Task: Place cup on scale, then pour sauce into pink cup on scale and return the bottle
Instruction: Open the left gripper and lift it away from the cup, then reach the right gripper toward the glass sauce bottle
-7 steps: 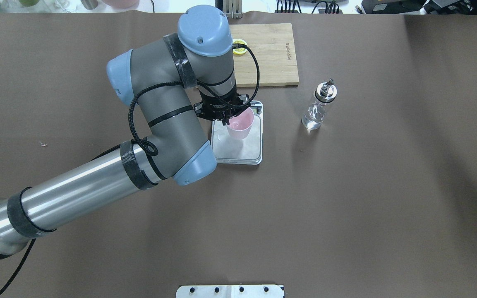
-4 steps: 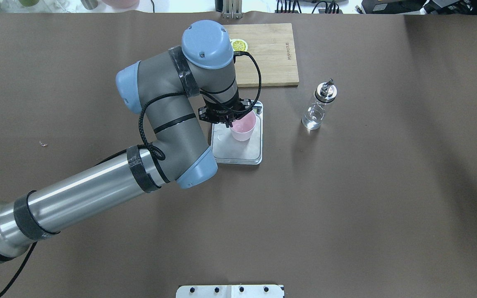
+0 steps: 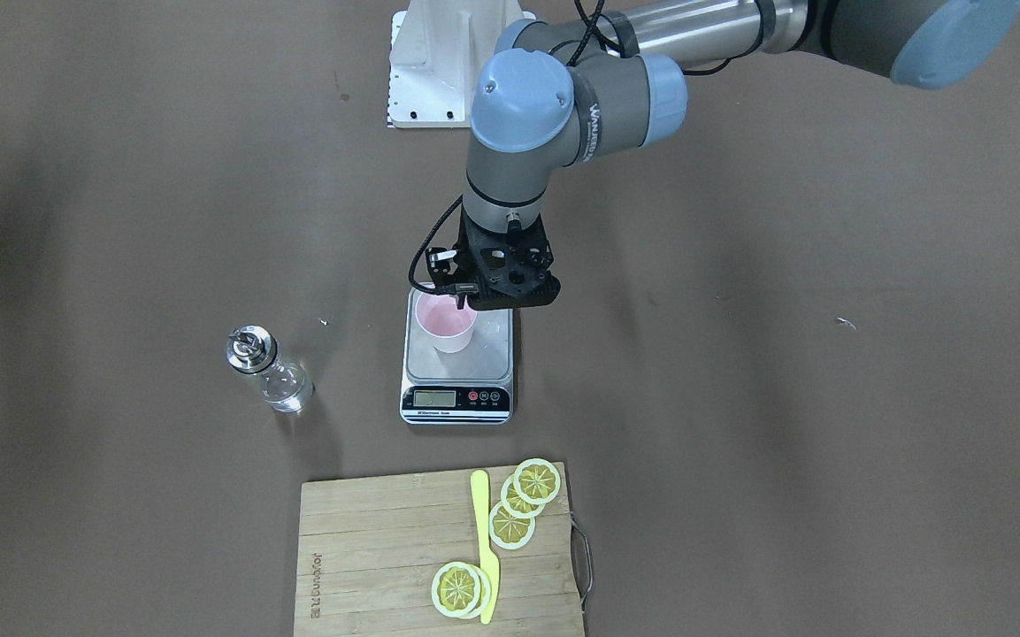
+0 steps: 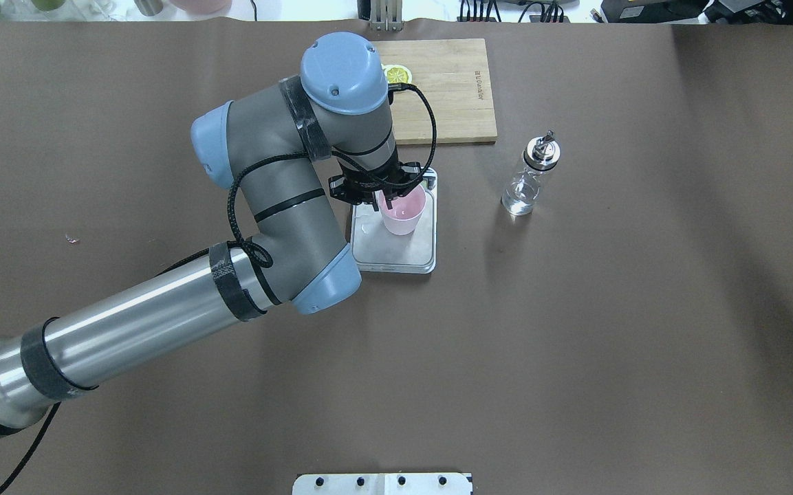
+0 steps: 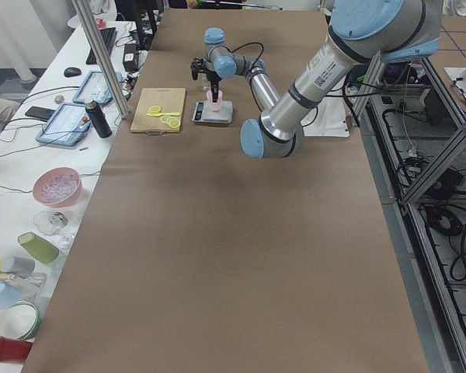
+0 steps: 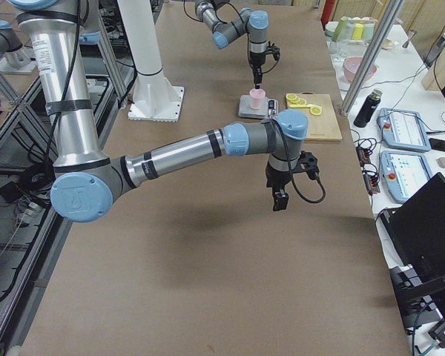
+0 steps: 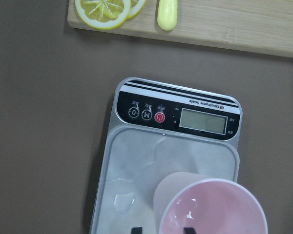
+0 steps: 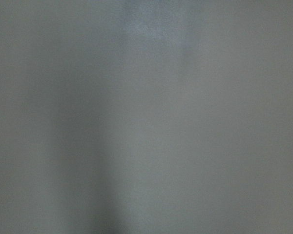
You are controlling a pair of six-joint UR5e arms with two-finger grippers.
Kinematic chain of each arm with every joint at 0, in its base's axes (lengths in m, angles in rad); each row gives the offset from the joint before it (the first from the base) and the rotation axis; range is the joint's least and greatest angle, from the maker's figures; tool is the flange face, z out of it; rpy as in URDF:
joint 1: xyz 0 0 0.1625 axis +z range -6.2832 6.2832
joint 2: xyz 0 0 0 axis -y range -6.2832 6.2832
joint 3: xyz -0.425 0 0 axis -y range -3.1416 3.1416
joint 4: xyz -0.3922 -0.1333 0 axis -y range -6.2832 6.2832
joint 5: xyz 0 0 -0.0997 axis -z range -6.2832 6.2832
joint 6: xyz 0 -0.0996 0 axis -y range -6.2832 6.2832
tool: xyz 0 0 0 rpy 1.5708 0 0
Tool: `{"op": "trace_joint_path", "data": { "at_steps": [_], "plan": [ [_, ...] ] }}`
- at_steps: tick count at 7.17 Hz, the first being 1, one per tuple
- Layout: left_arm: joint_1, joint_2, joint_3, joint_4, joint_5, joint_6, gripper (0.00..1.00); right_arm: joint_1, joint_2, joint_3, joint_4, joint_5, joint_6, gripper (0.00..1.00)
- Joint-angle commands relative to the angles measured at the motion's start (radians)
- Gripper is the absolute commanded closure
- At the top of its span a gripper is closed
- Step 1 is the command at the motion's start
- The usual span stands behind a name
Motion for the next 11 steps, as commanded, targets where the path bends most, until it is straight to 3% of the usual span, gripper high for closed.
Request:
{"op": "trace_joint_path", "data": {
  "at_steps": [1,2,5,8,10,11],
  "plan": [
    [-0.093,0.103,-0.222,0.172,-0.042,0.169,0.00,-0.001,-0.002,0.077,0.034,0.008,-0.010,0.00],
    [-0.162,0.111,-0.255,0.243,-0.092,0.261,0.01,-0.001,-0.003,0.097,0.040,0.006,-0.010,0.00],
    [-0.328,0.230,-0.301,0.254,-0.175,0.504,0.01,-0.041,-0.021,0.153,0.146,0.070,0.001,0.00],
    [-0.414,0.275,-0.284,0.256,-0.211,0.662,0.01,-0.076,-0.136,0.104,0.571,0.072,0.059,0.00],
    [-0.420,0.278,-0.283,0.256,-0.217,0.664,0.01,-0.162,-0.169,0.090,0.797,0.077,0.341,0.00],
    [-0.423,0.286,-0.283,0.256,-0.217,0.672,0.01,-0.246,-0.176,0.088,0.979,-0.004,0.445,0.00]
  ]
}}
